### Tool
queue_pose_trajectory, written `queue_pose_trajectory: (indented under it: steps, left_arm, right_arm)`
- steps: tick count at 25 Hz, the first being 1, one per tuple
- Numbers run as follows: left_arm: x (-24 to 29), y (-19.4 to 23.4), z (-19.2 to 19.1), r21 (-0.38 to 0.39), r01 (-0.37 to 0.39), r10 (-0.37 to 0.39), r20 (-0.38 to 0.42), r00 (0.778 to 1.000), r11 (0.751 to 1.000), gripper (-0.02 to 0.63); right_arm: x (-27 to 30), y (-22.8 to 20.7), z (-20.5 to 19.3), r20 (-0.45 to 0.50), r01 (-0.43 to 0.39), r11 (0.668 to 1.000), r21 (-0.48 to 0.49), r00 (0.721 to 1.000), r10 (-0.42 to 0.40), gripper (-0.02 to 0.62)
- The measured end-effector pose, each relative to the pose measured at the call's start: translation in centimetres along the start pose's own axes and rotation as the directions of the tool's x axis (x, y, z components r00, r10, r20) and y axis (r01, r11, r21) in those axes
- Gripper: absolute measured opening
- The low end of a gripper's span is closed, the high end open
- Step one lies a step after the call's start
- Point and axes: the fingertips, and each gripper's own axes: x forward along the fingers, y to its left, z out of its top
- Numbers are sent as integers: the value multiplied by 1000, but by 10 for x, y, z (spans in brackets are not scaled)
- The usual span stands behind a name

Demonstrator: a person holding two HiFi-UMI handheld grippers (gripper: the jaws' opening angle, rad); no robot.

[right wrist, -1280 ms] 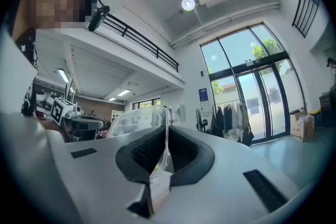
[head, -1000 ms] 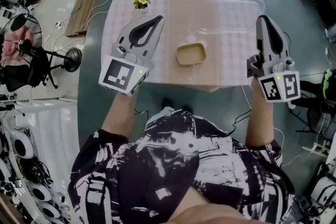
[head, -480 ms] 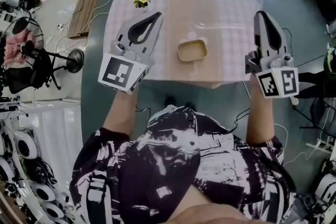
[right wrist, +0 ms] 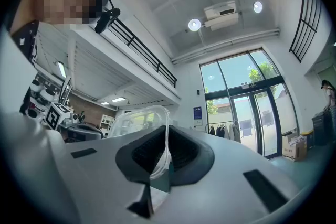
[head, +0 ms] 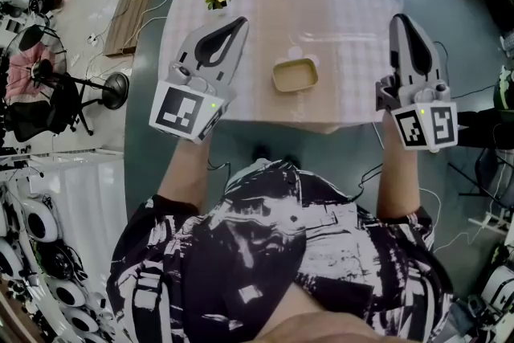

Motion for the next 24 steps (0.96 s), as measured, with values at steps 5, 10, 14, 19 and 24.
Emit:
queue_pose_trajectory:
  steps: [5,10,14,19,24]
  left_arm:
    - [-1,-1,-1,-2,-1,1,1,1000,1000,0]
    - [-4,0,1,-2,-2,2,7,1000,1000,-1]
    - [-2,0,2,-2,-1,1,5,1000,1000,0]
    - [-11,1,0,0,-1,1,9,1000,1000,-1]
    - [-46,2,5,5,-7,7,30,1000,1000,0]
  right_arm:
    - [0,0,-1,1,1,1000,-6,1000,-1,15]
    - [0,3,0,-3,1,1000,-10,1000,-1,15]
    - [1,3,1,-4,-2,1000,-9,1000,2,15]
    - [-2,12,0,1,-4,1000,-13,1000,4,15]
    - [-11,47,12,9,-15,999,-34,1000,15,15]
